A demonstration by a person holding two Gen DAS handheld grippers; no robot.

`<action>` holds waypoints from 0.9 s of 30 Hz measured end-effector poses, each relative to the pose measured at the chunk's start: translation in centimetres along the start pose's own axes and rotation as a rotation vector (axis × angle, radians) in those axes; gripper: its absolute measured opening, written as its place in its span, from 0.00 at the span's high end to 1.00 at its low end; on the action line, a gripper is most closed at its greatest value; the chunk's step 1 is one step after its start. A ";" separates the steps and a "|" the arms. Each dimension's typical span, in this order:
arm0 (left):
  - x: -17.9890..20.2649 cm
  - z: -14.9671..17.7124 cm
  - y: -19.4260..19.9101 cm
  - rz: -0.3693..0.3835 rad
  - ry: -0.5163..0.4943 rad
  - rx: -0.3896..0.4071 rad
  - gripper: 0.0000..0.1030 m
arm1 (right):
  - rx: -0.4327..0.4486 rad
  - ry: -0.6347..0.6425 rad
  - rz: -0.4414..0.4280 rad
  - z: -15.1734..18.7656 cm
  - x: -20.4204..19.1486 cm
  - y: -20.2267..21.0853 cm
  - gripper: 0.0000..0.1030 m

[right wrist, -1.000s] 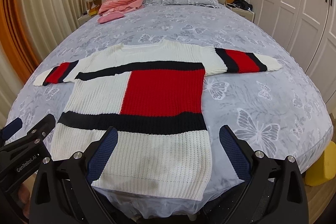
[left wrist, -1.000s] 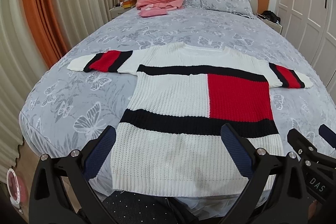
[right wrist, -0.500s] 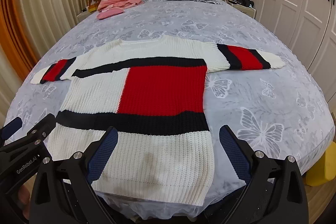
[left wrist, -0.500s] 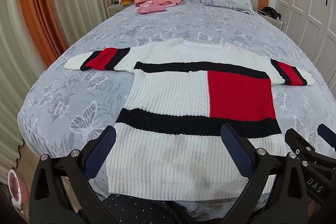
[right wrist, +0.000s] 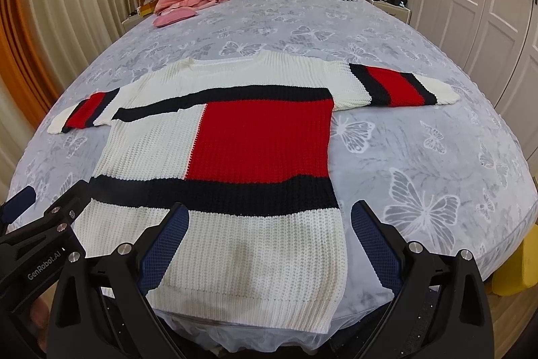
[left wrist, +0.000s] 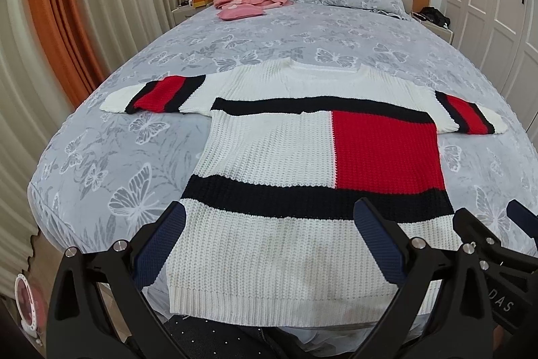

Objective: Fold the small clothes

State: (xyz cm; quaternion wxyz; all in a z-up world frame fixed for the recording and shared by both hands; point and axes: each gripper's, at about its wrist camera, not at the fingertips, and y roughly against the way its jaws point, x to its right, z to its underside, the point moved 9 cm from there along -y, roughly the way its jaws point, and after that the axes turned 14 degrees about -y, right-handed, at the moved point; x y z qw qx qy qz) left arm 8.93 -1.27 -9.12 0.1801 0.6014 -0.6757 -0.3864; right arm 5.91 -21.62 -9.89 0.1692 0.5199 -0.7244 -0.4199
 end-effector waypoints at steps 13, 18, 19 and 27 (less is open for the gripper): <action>0.1 0.1 -0.2 0.006 -0.003 0.000 0.05 | -0.002 -0.001 0.000 0.0 0.0 0.0 0.07; 0.2 0.1 -0.2 0.004 -0.003 -0.001 0.05 | -0.003 -0.001 0.001 0.0 0.0 0.0 0.07; 0.1 0.1 -0.2 0.003 -0.004 -0.001 0.05 | -0.004 -0.001 0.000 0.1 0.0 -0.1 0.07; 0.1 0.3 -0.3 0.004 -0.004 -0.003 0.05 | -0.006 0.000 -0.001 0.3 -0.2 -0.4 0.07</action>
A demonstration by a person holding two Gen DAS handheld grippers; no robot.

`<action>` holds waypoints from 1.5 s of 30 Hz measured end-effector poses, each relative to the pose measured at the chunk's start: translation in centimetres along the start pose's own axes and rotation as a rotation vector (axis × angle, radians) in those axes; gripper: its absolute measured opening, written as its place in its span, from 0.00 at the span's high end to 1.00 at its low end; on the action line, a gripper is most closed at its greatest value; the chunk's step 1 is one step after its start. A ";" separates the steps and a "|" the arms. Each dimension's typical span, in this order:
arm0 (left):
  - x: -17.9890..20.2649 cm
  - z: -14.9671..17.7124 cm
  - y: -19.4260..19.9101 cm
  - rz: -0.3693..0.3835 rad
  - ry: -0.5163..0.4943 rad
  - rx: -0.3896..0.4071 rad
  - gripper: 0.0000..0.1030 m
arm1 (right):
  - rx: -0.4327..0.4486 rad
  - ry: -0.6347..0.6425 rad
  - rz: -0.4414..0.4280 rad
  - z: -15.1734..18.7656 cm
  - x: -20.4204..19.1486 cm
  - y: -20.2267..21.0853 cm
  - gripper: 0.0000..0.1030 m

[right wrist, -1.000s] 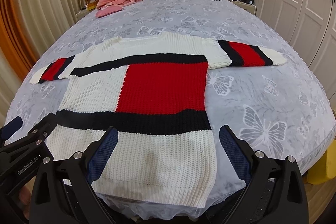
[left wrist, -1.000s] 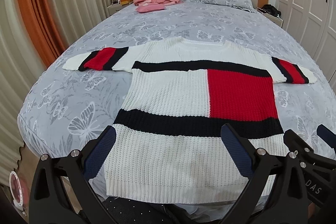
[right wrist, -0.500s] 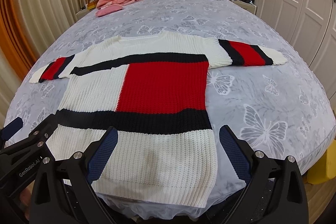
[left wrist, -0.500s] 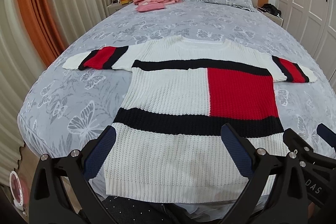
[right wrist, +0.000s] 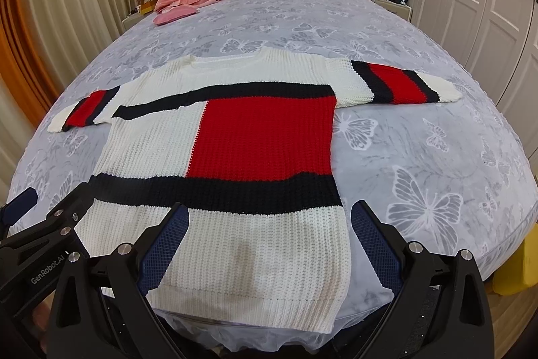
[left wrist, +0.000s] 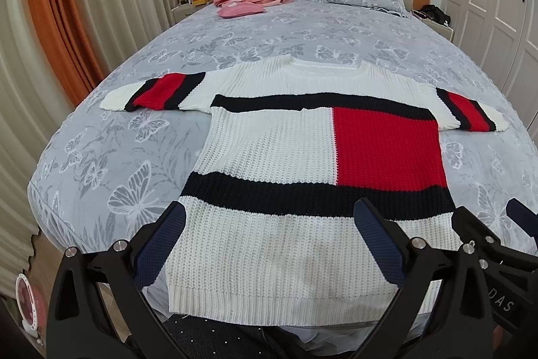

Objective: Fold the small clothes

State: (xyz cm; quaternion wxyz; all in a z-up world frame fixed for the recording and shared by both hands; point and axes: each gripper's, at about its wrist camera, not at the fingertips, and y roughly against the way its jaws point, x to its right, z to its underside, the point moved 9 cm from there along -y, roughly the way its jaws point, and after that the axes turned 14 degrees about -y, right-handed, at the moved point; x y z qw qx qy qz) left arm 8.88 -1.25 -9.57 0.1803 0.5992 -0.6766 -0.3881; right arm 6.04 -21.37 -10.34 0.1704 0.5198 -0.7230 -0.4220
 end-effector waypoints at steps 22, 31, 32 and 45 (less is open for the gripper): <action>0.5 -1.5 -2.1 0.000 -0.028 -0.017 0.05 | -0.057 -0.058 -0.014 -3.8 4.2 -5.2 0.07; 2.0 -4.2 -5.0 0.004 -0.034 -0.010 0.05 | 0.014 -0.134 0.166 -15.5 18.6 -12.7 0.09; 2.4 -4.6 -5.5 0.005 -0.036 -0.008 0.05 | 0.017 -0.138 0.181 -16.6 19.9 -13.5 0.09; 7.0 -6.0 -10.4 0.028 -0.098 -0.071 0.05 | 0.006 -0.370 0.273 -26.3 36.0 -23.7 0.10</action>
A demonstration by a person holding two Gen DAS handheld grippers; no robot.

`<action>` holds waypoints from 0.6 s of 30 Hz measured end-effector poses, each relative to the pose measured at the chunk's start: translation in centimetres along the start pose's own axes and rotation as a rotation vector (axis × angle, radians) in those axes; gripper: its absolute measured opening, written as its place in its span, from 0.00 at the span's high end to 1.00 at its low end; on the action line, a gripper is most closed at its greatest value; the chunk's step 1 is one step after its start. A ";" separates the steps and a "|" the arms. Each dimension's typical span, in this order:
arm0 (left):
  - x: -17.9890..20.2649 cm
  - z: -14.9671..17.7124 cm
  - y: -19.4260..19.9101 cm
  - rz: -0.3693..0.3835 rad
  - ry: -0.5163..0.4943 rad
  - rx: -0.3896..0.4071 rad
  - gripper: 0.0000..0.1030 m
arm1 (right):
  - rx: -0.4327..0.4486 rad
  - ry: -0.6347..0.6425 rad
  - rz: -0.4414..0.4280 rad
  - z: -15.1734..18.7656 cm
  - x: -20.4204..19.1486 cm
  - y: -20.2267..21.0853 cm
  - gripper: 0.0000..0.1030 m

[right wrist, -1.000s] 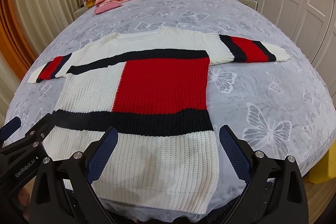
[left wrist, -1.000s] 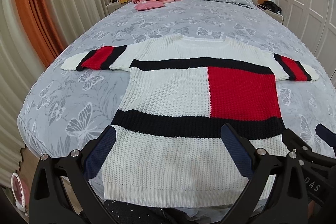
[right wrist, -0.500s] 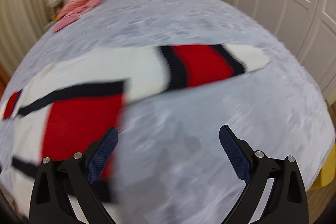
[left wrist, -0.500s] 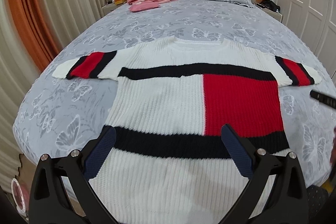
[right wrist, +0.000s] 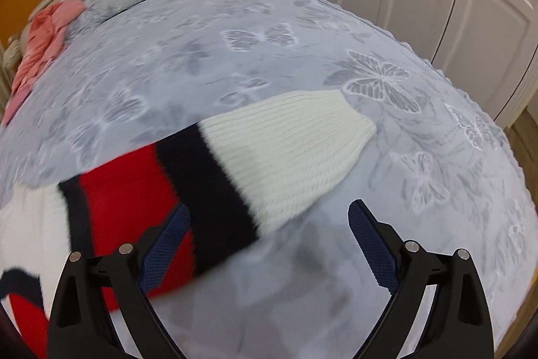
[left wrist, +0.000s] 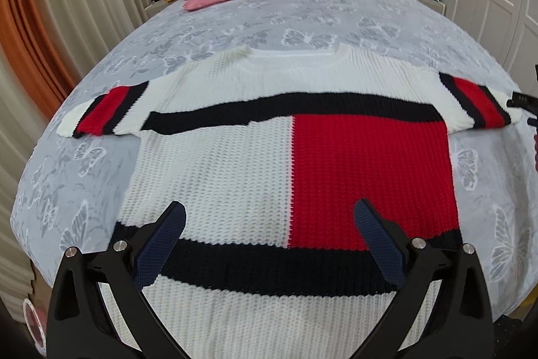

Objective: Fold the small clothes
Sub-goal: 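Grasp the sleeve cuff nearest the right tool with the right tool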

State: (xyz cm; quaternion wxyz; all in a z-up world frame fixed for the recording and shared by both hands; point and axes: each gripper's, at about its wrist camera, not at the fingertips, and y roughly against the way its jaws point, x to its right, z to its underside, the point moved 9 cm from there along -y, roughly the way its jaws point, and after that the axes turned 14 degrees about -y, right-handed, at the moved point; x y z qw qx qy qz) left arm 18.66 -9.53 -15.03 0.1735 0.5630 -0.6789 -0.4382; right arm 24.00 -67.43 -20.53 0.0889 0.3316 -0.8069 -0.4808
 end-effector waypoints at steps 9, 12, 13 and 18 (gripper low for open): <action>1.2 0.4 -1.9 0.011 -0.024 -0.034 0.05 | -0.054 -0.092 -0.039 -1.1 1.5 -4.0 0.31; 0.9 0.5 -2.1 0.011 -0.019 -0.038 0.05 | -0.045 -0.107 -0.053 -1.4 1.4 -4.1 0.50; 0.8 0.6 -2.1 0.010 -0.017 -0.038 0.05 | -0.043 -0.109 -0.066 -1.5 1.3 -3.9 0.69; 0.0 0.8 -1.8 0.006 -0.001 -0.031 0.05 | -0.025 -0.132 -0.163 -2.4 -0.4 -1.3 0.87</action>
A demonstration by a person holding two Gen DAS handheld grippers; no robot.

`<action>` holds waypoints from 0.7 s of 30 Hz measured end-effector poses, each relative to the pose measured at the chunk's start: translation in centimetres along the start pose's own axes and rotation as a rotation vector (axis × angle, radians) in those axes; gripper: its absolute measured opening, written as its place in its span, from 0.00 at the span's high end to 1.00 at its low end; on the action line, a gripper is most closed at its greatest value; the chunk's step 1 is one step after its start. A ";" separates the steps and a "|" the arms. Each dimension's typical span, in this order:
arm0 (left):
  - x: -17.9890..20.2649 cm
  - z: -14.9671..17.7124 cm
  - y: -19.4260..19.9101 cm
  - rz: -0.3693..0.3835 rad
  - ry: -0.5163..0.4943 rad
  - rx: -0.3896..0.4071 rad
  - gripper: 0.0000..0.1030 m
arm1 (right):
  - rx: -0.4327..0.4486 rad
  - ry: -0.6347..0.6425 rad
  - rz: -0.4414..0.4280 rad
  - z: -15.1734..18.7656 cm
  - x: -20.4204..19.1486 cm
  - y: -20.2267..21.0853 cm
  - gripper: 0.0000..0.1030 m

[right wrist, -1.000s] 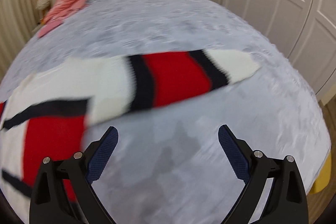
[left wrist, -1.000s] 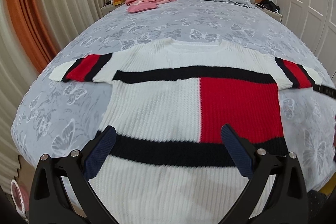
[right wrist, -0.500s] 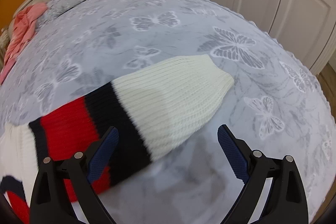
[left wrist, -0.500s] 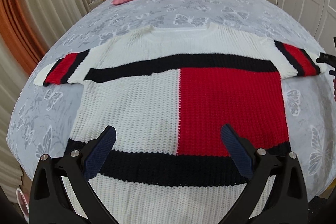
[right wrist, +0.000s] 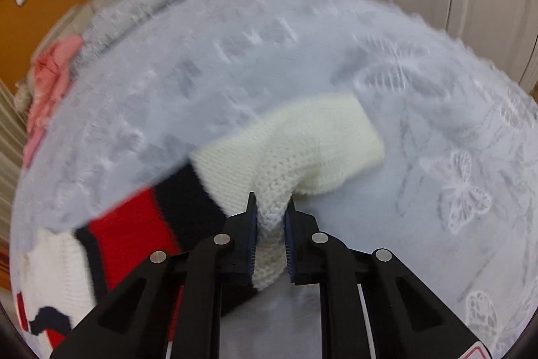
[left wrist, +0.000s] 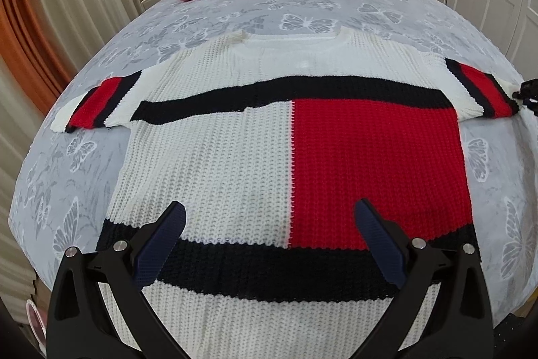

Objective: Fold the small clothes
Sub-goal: 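Grasp the sleeve cuff nearest the right tool with the right tool, then fold the held sleeve across the sweater body with the right tool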

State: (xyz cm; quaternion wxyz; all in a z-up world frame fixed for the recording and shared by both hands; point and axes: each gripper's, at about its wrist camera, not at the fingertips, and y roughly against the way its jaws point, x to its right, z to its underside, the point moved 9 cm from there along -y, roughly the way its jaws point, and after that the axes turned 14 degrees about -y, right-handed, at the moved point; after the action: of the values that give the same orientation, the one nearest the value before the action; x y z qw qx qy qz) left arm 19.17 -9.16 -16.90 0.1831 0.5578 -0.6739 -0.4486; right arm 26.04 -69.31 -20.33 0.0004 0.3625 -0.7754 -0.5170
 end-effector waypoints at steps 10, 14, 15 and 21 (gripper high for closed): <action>-3.9 1.3 1.7 -0.002 0.073 0.033 0.05 | 0.032 0.215 -0.408 5.5 -19.6 12.4 0.88; -6.7 2.3 2.5 -0.006 0.124 0.045 0.05 | -0.054 0.338 -0.552 12.2 -29.2 15.8 0.88; -7.5 2.6 2.7 -0.008 0.137 0.046 0.05 | -0.088 0.374 -0.586 14.6 -31.8 16.4 0.88; -11.6 4.6 3.3 -0.016 0.209 0.048 0.05 | -0.245 0.557 -0.637 28.5 -42.2 15.6 0.87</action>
State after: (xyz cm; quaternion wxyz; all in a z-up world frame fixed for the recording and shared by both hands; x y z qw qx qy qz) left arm 17.46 3.23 -13.72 0.2352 0.6112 -0.6571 -0.3733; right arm 37.67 -19.58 -5.29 0.0928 0.7063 -0.5281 -0.4623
